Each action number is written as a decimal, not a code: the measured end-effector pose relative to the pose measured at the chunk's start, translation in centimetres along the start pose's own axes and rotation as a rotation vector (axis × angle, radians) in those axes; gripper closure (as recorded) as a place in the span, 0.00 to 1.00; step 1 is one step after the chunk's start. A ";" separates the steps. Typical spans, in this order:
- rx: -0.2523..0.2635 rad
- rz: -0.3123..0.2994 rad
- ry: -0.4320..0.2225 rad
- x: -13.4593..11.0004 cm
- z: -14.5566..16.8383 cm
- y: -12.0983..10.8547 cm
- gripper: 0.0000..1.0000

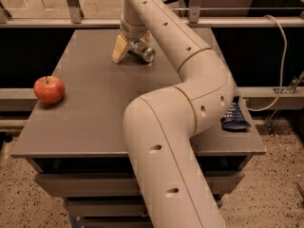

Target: Place redbull can upright

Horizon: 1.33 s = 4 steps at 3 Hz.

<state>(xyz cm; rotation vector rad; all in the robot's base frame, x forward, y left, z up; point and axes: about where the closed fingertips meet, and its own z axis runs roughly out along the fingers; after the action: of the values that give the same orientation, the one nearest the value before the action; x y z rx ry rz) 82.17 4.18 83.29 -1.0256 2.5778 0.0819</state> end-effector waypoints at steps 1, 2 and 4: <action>0.023 -0.003 0.039 0.7 0.2 -0.6 0.48; 0.023 -0.003 0.039 0.4 -0.5 -0.6 0.71; 0.024 -0.003 0.039 0.4 -1.1 -0.5 1.00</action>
Offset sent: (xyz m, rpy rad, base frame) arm 0.0169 -0.0293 0.0342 -0.0961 -0.0199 -0.0224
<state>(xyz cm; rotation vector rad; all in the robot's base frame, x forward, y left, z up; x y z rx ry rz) 81.91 3.32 84.27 -1.0320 2.6055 0.0309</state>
